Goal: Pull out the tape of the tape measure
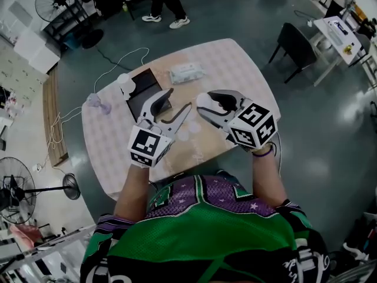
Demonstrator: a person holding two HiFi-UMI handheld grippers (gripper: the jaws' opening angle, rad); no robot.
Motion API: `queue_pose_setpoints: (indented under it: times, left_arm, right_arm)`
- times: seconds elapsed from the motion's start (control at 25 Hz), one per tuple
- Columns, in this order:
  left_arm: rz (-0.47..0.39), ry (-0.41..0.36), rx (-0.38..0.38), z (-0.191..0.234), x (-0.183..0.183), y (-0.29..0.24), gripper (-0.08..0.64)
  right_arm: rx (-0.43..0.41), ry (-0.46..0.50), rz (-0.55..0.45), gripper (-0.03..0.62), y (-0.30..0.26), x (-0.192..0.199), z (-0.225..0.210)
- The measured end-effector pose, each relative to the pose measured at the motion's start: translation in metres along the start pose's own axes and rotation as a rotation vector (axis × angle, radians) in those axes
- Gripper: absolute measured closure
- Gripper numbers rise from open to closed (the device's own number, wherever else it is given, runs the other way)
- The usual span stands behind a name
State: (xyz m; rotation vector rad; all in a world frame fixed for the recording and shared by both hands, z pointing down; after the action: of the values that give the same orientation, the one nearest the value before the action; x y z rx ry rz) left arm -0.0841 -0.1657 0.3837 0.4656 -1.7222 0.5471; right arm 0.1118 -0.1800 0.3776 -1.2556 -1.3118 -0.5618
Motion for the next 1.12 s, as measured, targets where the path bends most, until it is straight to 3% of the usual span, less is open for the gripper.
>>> queue_pose_setpoints:
  times: [0.48, 0.76, 1.12]
  left_arm:
    - [-0.015, -0.024, 0.035, -0.011, -0.006, 0.009, 0.319]
    - [-0.026, -0.040, 0.109, -0.027, -0.004, 0.016, 0.454]
    - [-0.025, -0.019, 0.131, -0.036, 0.002, 0.022, 0.528]
  right_arm:
    - [-0.045, 0.031, 0.050, 0.373, -0.001, 0.000, 0.016]
    - [-0.042, 0.049, 0.064, 0.373, 0.003, 0.003, 0.024]
    - [-0.020, 0.050, 0.037, 0.373, 0.005, 0.009, 0.033]
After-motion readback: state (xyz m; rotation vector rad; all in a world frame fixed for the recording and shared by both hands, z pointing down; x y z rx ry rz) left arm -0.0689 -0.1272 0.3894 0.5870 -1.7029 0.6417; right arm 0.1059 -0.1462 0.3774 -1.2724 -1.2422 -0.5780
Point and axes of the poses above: the fingertips, and each gripper's own axes: y backward along the fingers, z to its left, x out of its underside, the point moved 10 cm from there along y, backward along the fingers, and after that the axes turned 10 degrees about -x, right-handed, at the moved point
